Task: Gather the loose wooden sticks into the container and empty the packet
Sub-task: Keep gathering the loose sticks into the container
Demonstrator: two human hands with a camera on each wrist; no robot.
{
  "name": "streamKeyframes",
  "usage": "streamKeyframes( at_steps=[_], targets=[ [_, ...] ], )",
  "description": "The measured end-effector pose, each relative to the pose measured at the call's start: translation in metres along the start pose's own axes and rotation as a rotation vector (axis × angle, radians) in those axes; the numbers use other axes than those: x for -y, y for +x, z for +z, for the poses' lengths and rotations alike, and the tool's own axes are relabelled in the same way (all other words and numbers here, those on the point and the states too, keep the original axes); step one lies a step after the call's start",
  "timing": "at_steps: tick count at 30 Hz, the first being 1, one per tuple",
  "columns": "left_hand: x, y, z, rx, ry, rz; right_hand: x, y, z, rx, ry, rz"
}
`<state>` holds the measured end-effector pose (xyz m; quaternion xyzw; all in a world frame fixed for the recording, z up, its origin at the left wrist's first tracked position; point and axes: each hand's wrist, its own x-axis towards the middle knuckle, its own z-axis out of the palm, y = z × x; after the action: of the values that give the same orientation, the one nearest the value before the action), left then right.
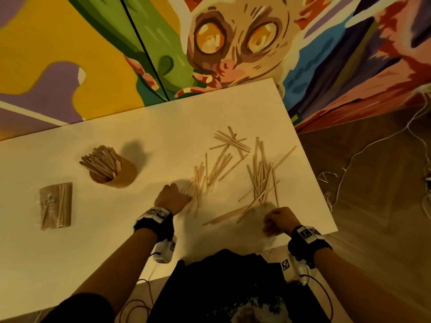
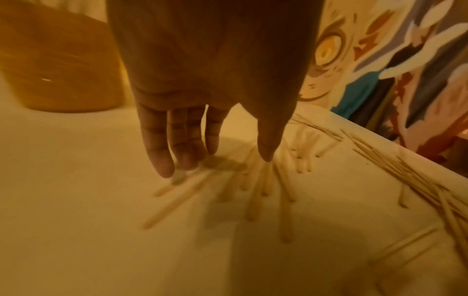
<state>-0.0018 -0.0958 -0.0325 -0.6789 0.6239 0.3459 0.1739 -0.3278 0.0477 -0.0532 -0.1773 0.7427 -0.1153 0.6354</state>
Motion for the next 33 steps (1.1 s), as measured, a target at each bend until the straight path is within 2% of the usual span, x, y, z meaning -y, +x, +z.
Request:
streamKeyframes(
  at_steps=[4, 9, 16, 24, 30, 33],
  targets=[
    [-0.055, 0.01, 0.013, -0.029, -0.004, 0.026, 0.001, 0.001, -0.002, 0.026, 0.05, 0.026],
    [-0.104, 0.02, 0.018, -0.061, 0.148, 0.07, 0.004, 0.001, -0.006, 0.06, 0.074, 0.056],
    [-0.145, 0.031, 0.014, -0.017, 0.276, 0.131, 0.003, 0.003, -0.012, 0.095, 0.085, 0.058],
    [-0.134, 0.026, 0.028, -0.046, 0.261, 0.22, 0.007, 0.004, -0.013, 0.112, 0.067, 0.066],
    [-0.089, 0.024, 0.057, -0.183, 0.23, 0.458, 0.008, 0.006, -0.014, 0.125, 0.064, 0.071],
    [-0.07, 0.025, 0.065, -0.159, 0.244, 0.525, 0.009, 0.005, -0.014, 0.127, 0.057, 0.076]
  ],
)
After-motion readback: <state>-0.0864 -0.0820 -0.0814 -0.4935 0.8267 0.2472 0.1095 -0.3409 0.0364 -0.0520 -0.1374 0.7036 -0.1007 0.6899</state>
